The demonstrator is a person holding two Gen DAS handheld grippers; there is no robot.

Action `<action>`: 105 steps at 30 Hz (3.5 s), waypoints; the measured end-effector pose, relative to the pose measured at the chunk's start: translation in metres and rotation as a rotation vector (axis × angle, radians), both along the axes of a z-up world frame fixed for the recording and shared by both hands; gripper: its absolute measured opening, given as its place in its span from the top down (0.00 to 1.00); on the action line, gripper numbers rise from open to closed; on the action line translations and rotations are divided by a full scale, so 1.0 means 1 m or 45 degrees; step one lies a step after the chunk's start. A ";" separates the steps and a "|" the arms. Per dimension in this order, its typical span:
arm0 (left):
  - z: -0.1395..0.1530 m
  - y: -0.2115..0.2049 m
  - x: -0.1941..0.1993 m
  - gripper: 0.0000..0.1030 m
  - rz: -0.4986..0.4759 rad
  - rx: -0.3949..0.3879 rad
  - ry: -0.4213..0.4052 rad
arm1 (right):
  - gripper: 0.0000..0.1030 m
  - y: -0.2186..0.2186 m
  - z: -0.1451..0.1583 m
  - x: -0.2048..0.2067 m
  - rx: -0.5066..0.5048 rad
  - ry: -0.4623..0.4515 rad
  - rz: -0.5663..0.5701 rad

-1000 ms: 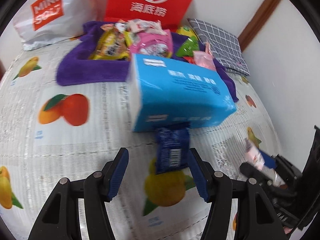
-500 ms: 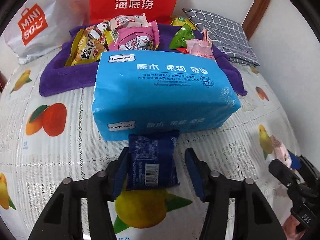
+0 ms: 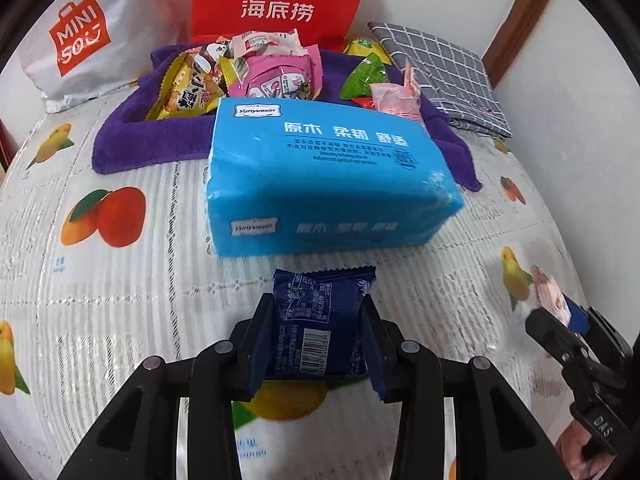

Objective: Organize snacks
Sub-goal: 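Grasp the dark blue snack packet with the left gripper while the right gripper lifts the pink packet, then carry the pink packet and dark blue packet with both grippers over the purple towel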

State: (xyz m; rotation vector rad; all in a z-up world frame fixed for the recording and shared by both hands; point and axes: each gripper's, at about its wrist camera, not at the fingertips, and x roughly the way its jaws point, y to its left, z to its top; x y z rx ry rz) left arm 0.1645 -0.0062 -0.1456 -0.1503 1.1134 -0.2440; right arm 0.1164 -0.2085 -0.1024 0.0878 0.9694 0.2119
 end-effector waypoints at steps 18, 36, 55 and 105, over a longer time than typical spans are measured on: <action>0.055 0.021 -0.031 0.63 -0.007 -0.061 -0.143 | 0.49 0.035 0.040 -0.003 -0.041 -0.074 0.049; 0.100 0.031 -0.016 0.63 0.006 -0.085 -0.259 | 0.49 0.052 0.084 0.022 -0.060 -0.164 0.055; 0.125 0.030 0.010 0.63 0.011 -0.089 -0.308 | 0.49 0.051 0.100 0.052 -0.069 -0.198 0.056; 0.126 0.038 0.094 0.63 0.048 -0.077 -0.300 | 0.50 0.031 0.085 0.154 -0.075 -0.190 0.023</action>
